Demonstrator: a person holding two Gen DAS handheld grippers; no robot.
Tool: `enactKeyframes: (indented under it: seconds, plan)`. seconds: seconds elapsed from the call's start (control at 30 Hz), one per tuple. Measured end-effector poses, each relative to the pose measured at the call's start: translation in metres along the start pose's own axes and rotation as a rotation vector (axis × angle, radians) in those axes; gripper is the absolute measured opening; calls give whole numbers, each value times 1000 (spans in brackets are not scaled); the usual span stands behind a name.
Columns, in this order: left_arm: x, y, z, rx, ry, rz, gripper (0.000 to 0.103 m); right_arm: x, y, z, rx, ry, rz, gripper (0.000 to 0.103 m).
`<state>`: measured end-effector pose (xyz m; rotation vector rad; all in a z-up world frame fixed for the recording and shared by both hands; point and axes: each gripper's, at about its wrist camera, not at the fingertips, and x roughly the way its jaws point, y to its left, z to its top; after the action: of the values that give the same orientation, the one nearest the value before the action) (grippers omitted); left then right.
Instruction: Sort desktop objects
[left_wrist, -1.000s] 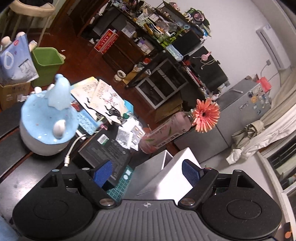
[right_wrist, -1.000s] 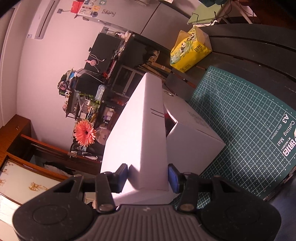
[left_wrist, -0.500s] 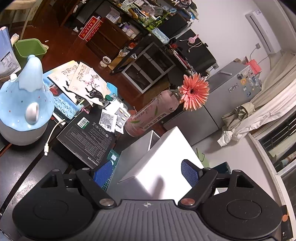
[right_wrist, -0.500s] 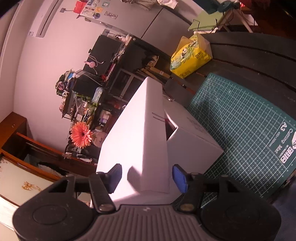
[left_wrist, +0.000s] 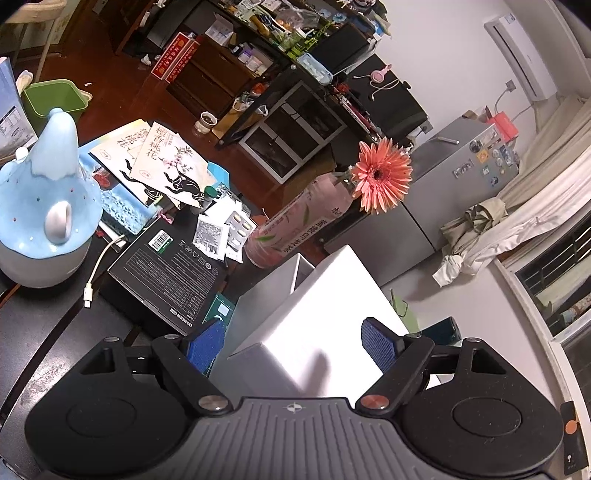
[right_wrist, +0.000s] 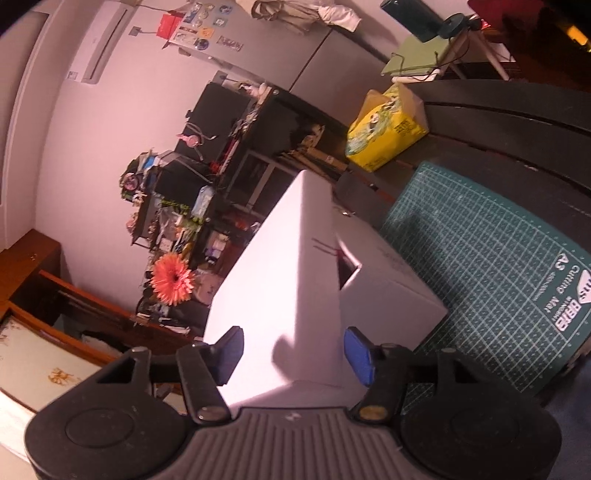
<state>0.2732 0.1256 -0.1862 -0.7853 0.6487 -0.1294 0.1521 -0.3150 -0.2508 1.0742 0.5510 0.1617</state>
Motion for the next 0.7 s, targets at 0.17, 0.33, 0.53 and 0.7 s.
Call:
enactKeyframes:
  seconds: [0.17,0.33,0.53,0.7]
  plan:
    - [5,1,-3,-13,25,-18,80,0,0,-1,1,2,15,60]
    - [6,-1,-6,-1,42,-28,79,5,-1,-2,33,26,47,60]
    - [5,-5,-8,14,52,-38,78,6,-2,-1,48,27,49,60]
    - [1,4,5,-23,-5,-26,78,0,-6,2,74,8,53,60]
